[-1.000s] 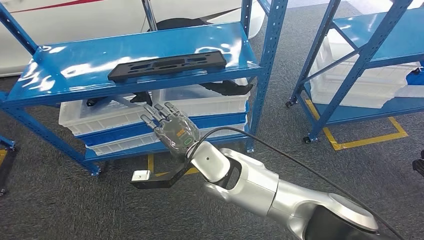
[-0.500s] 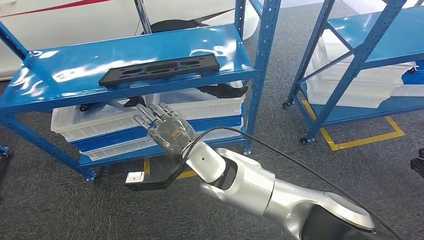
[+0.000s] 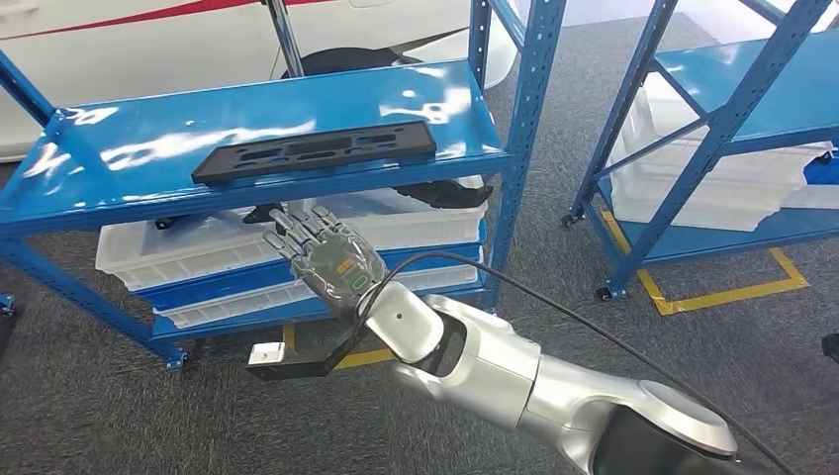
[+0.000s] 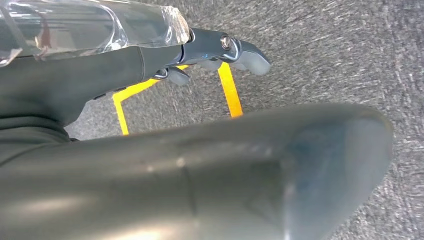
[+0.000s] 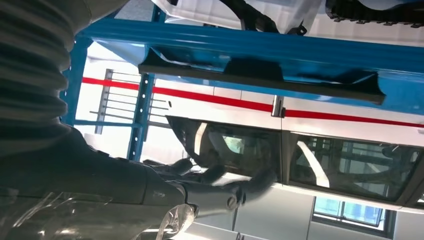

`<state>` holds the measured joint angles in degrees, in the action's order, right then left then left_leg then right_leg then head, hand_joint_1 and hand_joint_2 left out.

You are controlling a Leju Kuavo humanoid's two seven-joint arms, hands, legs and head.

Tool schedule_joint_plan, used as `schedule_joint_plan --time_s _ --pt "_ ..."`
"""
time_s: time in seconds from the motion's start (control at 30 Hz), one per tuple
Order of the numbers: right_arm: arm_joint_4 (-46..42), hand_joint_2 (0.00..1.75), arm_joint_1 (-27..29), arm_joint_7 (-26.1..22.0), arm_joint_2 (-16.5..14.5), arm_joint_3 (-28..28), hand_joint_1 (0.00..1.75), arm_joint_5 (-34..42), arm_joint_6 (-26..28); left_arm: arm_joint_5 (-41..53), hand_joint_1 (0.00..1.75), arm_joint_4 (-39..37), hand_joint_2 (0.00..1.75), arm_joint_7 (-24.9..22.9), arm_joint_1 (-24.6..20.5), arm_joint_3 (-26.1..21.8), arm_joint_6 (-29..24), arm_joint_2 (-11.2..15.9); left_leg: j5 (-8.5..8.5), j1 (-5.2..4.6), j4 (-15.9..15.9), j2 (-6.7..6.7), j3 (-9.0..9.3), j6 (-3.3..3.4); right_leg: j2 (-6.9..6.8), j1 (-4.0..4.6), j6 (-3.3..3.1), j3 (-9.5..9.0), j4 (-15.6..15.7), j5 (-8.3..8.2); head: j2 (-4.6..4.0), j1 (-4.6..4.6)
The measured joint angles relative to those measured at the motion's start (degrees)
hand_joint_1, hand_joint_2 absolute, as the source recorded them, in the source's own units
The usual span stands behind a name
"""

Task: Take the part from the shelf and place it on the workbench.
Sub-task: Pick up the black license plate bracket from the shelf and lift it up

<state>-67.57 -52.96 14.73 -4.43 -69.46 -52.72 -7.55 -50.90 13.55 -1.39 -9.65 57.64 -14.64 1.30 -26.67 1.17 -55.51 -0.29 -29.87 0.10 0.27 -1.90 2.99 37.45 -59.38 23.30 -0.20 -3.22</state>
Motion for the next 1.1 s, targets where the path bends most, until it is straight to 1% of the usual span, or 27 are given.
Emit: schedule_joint_plan --time_s 0.07,0.1,0.13,0.17,0.2,0.27,0.3,0.33,0.37,0.43,0.47,0.5,0.53,0.57,0.63,0.67,0.7,0.77,0.8,0.83,0.87,0.9,0.93,0.97,1.0,1.03,1.1 --pt "0.11 1.75 0.02 -0.01 -0.08 -0.01 0.00 0.15 0.02 0.09 0.00 -0.02 0.00 -0.02 0.01 0.01 0.00 0.03 -0.38 0.10 0.08 0.00 0.15 -0.25 0.33 0.17 -1.01 -0.04 0.14 0.48 0.00 -0.03" --pt "0.17 1.75 0.02 -0.02 -0.10 -0.01 0.00 0.27 0.02 0.13 0.00 -0.02 0.00 -0.03 0.03 0.01 0.02 0.02 -0.56 0.25 -0.06 0.02 0.16 -0.33 0.38 0.22 -1.38 -0.10 0.16 0.61 0.00 -0.04" --pt "0.19 1.75 -0.02 -0.04 -0.14 -0.01 0.00 0.38 0.01 0.18 0.00 -0.02 0.00 -0.02 0.04 0.02 0.03 0.01 -1.10 0.36 -1.05 0.05 -0.24 -0.44 0.40 0.25 -1.72 -0.22 0.19 0.73 0.00 -0.05" --pt "0.22 1.75 -0.06 -0.07 -0.19 -0.01 0.00 0.47 0.01 0.25 0.00 -0.02 0.00 -0.02 0.00 0.02 0.04 0.00 -2.10 0.43 -3.26 0.07 -1.30 -0.58 0.43 0.28 -2.00 -0.38 0.21 0.87 0.00 -0.07" --pt "0.25 1.75 -0.09 -0.10 -0.25 -0.01 0.00 0.50 0.00 0.30 0.00 -0.02 0.00 -0.02 -0.04 0.02 0.05 -0.01 -3.42 0.42 -6.54 0.09 -2.99 -0.71 0.42 0.38 -2.19 -0.55 0.24 1.04 0.00 -0.09" --pt "0.40 1.75 -0.03 -0.22 -0.32 -0.04 0.00 0.54 -0.03 0.39 0.00 -0.02 0.00 -0.06 0.01 0.02 0.05 -0.01 -5.96 0.25 -14.71 0.10 -7.82 -0.73 0.44 0.71 -2.51 -0.94 0.23 1.48 0.00 -0.14" --pt "0.52 1.75 0.06 -0.31 -0.33 -0.07 0.00 0.55 -0.04 0.41 0.00 -0.02 0.00 -0.11 0.10 0.02 0.06 -0.01 -6.15 0.11 -17.15 0.10 -9.71 -0.57 0.49 0.90 -2.65 -1.23 0.23 1.75 0.00 -0.15" --pt "0.62 1.75 0.13 -0.37 -0.34 -0.09 0.00 0.57 -0.05 0.43 0.00 -0.02 0.00 -0.15 0.19 0.02 0.05 -0.01 -5.32 -0.07 -17.71 0.09 -10.74 -0.26 0.56 1.10 -2.79 -1.60 0.23 2.03 0.00 -0.15" --pt "0.70 1.75 0.15 -0.42 -0.38 -0.11 0.00 0.59 -0.05 0.44 0.00 -0.02 0.00 -0.19 0.25 0.02 0.05 -0.01 -3.36 -0.34 -15.81 0.08 -10.59 0.22 0.64 1.29 -2.89 -2.07 0.24 2.32 0.00 -0.15" --pt "0.77 1.75 0.04 -0.43 -0.51 -0.11 0.00 0.59 -0.05 0.45 0.00 -0.03 0.00 -0.18 0.26 0.02 0.03 0.06 1.65 -1.11 -8.06 0.02 -7.99 1.68 0.76 1.53 -2.99 -3.09 0.37 2.91 0.00 -0.13" --pt "0.79 1.75 -0.03 -0.44 -0.58 -0.12 0.00 0.59 -0.05 0.46 0.00 -0.05 0.00 -0.18 0.23 0.02 0.03 0.10 3.33 -1.54 -4.60 0.00 -6.70 2.39 0.83 1.55 -2.93 -3.47 0.54 3.13 0.00 -0.13" --pt "0.83 1.75 -0.07 -0.46 -0.62 -0.13 0.00 0.61 -0.05 0.47 0.00 -0.07 0.00 -0.18 0.19 0.02 0.02 0.14 4.15 -1.90 -2.37 0.00 -5.77 2.94 0.87 1.49 -2.81 -3.70 0.72 3.27 0.00 -0.13" --pt "0.87 1.75 -0.07 -0.49 -0.65 -0.14 0.00 0.62 -0.06 0.48 0.00 -0.09 0.00 -0.18 0.16 0.02 0.01 0.19 4.14 -2.18 -1.41 0.00 -5.29 3.27 0.91 1.39 -2.61 -3.83 0.98 3.32 0.00 -0.13" --pt "0.90 1.75 -0.09 -0.54 -0.67 -0.15 0.00 0.65 -0.07 0.49 0.00 -0.09 0.00 -0.18 0.13 0.02 -0.01 0.18 4.15 -2.31 -0.82 0.01 -4.97 3.36 0.94 1.34 -2.35 -4.00 1.29 3.32 0.00 -0.15" --pt "0.95 1.75 -0.12 -0.60 -0.75 -0.15 0.00 0.69 -0.08 0.50 0.00 -0.10 0.00 -0.18 0.16 0.02 -0.02 0.20 4.44 -1.93 0.66 0.06 -3.76 3.26 0.81 1.46 -1.88 -4.28 1.15 3.70 0.01 -0.15" --pt "0.97 1.75 -0.20 -0.63 -0.79 -0.16 0.00 0.73 -0.10 0.52 0.00 -0.10 0.00 -0.17 0.15 0.01 -0.02 0.20 4.59 -1.69 1.42 0.09 -3.04 3.23 0.73 1.56 -1.71 -3.83 -0.20 4.41 0.01 -0.13" --pt "1.01 1.75 -0.24 -0.64 -0.81 -0.17 0.00 0.78 -0.13 0.52 0.00 -0.09 0.00 -0.16 0.12 0.01 -0.02 0.19 4.62 -1.48 1.94 0.12 -2.39 3.22 0.64 1.59 -1.59 -2.63 -2.86 5.60 0.01 -0.09" --pt "1.13 1.75 -0.15 -0.68 -0.79 -0.25 0.00 0.92 -0.20 0.54 0.00 -0.09 0.00 -0.16 0.04 0.00 0.00 0.19 4.23 -1.50 2.10 0.13 -1.69 3.41 0.58 1.52 -1.33 1.50 -10.31 8.22 0.00 -0.04" --pt "1.22 1.75 0.01 -0.67 -0.77 -0.30 0.00 0.98 -0.22 0.54 0.00 -0.09 0.00 -0.16 0.07 0.01 0.02 0.18 3.98 -1.49 2.08 0.10 -1.44 3.42 0.56 1.47 -1.19 3.44 -13.12 8.70 0.00 -0.03" --pt "1.32 1.75 0.13 -0.68 -0.75 -0.35 0.00 1.03 -0.23 0.55 0.00 -0.09 0.00 -0.16 0.13 0.01 0.04 0.16 3.71 -1.46 2.07 0.07 -1.17 3.34 0.53 1.42 -1.06 4.53 -13.96 8.07 0.00 -0.03" --pt "1.42 1.75 0.18 -0.69 -0.75 -0.40 0.00 1.05 -0.25 0.55 0.00 -0.09 0.00 -0.16 0.20 0.02 0.06 0.14 3.41 -1.41 2.02 0.03 -0.86 3.18 0.46 1.38 -0.98 4.49 -12.54 6.38 0.00 -0.02" --pt "1.48 1.75 0.18 -0.73 -0.76 -0.46 0.00 1.09 -0.25 0.56 0.00 -0.08 0.00 -0.16 0.24 0.02 0.06 0.11 3.04 -1.36 1.91 0.00 -0.50 2.98 0.34 1.33 -0.91 3.32 -9.09 3.91 0.00 -0.02" --pt "1.55 1.75 0.16 -0.77 -0.78 -0.53 0.00 1.12 -0.25 0.57 0.00 -0.09 0.00 -0.16 0.24 0.02 0.06 0.09 2.56 -1.34 1.70 -0.02 -0.20 2.70 0.15 1.29 -0.89 1.55 -4.85 1.71 0.00 -0.01" --pt "1.62 1.75 0.14 -0.81 -0.86 -0.58 0.00 1.15 -0.27 0.57 0.00 -0.09 0.00 -0.16 0.16 0.02 0.06 0.08 2.03 -1.44 1.36 -0.05 -0.06 2.40 0.03 1.28 -1.00 -0.02 -1.25 0.22 0.00 -0.01" --pt "1.69 1.75 0.13 -0.87 -0.94 -0.62 0.00 1.17 -0.28 0.57 0.00 -0.09 0.00 -0.16 0.10 0.02 0.06 0.08 1.61 -1.52 1.11 -0.04 -0.01 2.14 -0.05 1.30 -1.19 -1.09 1.11 -0.47 0.00 -0.01" --pt "1.77 1.75 0.13 -0.91 -1.02 -0.66 0.00 1.19 -0.30 0.57 0.00 -0.09 0.00 -0.17 0.04 0.02 0.06 0.08 1.29 -1.62 0.95 -0.03 -0.05 1.92 -0.04 1.37 -1.47 -1.53 2.10 -0.40 0.00 -0.01" --pt "1.88 1.75 0.09 -1.04 -1.22 -0.72 0.00 1.24 -0.31 0.56 0.00 -0.09 0.00 -0.18 0.01 0.02 0.06 0.08 0.93 -1.56 0.91 0.02 -0.05 1.64 0.10 1.43 -2.12 -1.58 2.28 -0.18 0.00 -0.03"
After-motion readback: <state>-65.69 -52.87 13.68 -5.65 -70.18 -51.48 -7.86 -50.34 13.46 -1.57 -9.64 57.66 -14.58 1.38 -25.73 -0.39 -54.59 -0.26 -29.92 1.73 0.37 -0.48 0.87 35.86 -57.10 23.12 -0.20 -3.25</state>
